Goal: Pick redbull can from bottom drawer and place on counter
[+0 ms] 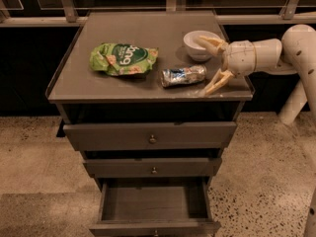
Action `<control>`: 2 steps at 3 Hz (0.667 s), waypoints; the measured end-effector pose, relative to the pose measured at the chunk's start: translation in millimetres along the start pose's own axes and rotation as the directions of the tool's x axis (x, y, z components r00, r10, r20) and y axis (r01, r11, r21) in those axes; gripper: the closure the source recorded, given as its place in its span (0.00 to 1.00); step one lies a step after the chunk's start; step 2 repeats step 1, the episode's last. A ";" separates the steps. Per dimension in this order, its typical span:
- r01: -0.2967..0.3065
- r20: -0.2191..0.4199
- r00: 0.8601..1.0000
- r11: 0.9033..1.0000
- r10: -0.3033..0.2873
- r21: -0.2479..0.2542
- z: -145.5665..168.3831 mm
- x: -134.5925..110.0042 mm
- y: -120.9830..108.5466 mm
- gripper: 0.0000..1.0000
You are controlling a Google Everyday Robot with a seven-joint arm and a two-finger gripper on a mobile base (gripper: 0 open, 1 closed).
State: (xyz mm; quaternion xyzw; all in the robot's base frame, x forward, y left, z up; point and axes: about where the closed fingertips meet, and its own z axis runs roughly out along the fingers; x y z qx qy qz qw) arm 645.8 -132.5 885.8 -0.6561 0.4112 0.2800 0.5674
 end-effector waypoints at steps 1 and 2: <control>0.000 0.000 1.000 1.000 0.000 0.000 0.0 0.0 0.0 0.00; 0.000 0.000 1.000 1.000 0.000 0.000 0.0 0.0 0.0 0.00</control>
Offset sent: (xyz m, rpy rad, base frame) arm 0.0000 0.0000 0.0000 0.0000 0.0000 0.0000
